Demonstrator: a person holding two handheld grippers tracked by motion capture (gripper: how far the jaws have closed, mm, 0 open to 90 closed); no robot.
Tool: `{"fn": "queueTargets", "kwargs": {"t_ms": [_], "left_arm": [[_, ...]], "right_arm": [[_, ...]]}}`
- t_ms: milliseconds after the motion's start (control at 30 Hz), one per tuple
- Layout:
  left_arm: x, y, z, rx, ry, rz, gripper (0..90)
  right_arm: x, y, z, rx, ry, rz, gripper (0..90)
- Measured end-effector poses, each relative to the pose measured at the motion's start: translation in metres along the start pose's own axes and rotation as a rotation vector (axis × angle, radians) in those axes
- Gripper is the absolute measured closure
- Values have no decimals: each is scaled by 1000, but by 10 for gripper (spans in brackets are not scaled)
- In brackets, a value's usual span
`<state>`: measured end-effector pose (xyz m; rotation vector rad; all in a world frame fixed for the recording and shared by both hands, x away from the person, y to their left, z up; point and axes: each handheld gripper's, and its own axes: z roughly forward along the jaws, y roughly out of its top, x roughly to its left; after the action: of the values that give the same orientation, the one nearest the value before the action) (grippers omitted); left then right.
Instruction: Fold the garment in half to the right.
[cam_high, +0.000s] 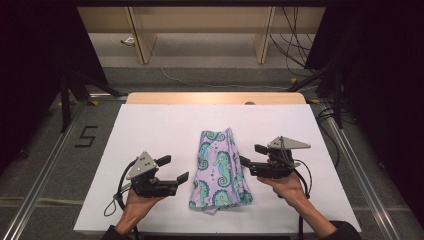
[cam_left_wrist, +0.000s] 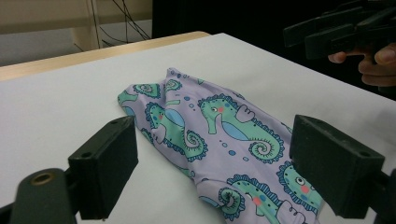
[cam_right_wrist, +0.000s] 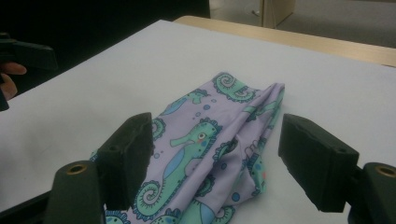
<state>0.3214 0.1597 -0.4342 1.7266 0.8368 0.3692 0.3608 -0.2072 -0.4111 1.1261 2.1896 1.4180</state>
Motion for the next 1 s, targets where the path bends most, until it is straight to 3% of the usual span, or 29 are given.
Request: {"fn": "queueTargets", "kwargs": {"t_ms": [533, 1000], "left_arm": [[-2, -3, -4, -6, -20, 5, 150], [-5, -6, -8, -21, -33, 14, 150]], "right_arm": [[6, -20, -24, -76, -24, 39, 256], [12, -33, -38, -109, -30, 40, 253]]}}
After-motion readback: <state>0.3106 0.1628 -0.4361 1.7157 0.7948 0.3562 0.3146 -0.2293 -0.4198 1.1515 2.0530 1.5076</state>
